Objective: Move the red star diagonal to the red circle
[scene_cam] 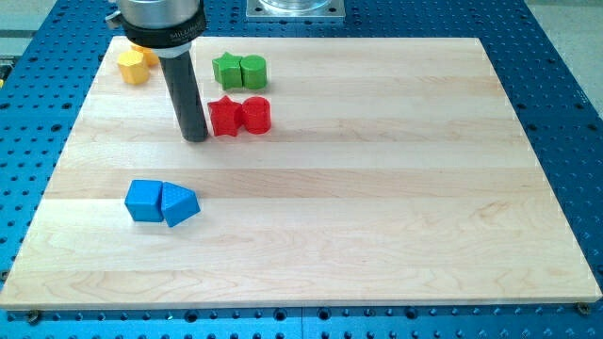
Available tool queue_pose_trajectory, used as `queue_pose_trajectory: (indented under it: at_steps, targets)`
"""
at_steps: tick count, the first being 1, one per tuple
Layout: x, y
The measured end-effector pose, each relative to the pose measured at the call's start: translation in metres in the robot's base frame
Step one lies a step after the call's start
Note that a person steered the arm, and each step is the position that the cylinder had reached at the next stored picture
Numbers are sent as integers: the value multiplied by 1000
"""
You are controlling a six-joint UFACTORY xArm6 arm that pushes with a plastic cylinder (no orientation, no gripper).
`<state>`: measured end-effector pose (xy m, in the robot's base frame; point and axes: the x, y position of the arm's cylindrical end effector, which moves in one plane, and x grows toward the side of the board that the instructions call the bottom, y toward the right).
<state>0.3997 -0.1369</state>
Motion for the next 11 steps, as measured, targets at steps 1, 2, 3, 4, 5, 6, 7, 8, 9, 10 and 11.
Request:
queue_pose_trajectory:
  at_steps: [1,2,3,4,5,6,7,8,9,10,11]
  targets:
    - [0,0]
    - [-10,-2]
    - [-37,-2]
    - [-37,-2]
    - [-23,-9]
    - [-14,-16]
    - [-14,-17]
    - [-14,-18]
    - [-14,-18]
    - [-14,-20]
    - [-44,-35]
